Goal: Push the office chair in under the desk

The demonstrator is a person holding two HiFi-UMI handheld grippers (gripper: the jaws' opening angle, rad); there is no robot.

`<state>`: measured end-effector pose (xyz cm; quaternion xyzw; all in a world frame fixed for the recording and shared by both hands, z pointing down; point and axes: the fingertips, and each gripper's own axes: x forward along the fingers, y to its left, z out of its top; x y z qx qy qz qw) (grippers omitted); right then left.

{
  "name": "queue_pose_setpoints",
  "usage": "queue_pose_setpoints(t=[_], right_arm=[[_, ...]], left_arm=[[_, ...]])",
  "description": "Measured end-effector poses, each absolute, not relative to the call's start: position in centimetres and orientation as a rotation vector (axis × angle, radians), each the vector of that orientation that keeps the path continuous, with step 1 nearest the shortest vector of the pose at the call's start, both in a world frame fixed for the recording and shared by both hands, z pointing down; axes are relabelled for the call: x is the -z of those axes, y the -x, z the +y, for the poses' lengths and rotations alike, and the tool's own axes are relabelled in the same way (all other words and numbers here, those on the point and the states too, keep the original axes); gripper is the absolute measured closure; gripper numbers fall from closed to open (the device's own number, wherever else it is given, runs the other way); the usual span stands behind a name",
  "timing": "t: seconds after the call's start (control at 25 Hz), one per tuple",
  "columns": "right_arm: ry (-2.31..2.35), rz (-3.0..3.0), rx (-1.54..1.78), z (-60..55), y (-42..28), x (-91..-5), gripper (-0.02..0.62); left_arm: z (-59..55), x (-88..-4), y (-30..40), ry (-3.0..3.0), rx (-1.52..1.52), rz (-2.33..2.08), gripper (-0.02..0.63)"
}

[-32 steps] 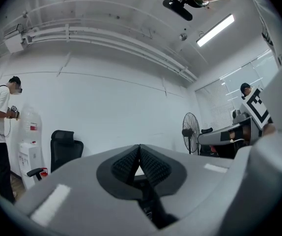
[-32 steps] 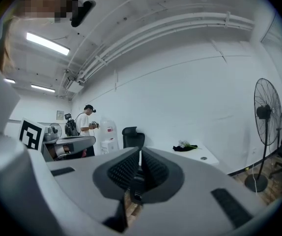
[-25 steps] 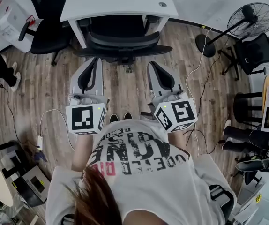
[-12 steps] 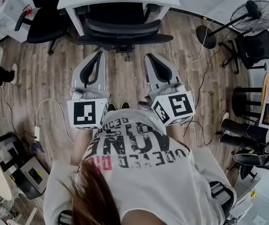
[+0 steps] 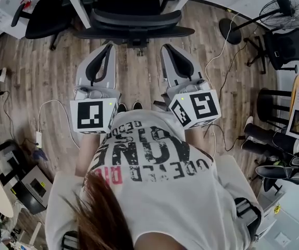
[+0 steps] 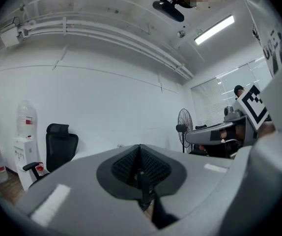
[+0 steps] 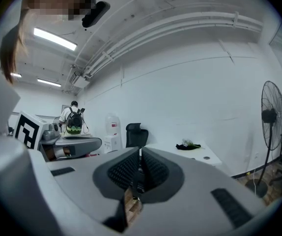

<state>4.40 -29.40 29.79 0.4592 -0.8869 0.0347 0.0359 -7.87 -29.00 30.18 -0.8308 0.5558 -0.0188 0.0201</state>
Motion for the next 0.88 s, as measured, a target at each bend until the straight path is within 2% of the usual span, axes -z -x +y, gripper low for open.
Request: queue_pose_setpoints(t=[0.88], right_arm=[[-1.423, -2.676, -0.072, -30.9, -4.3, -30.0, 0.572]], left_arm=[[-30.3, -30.4, 8.4, 2.589, 0.065, 1.703, 0.594]])
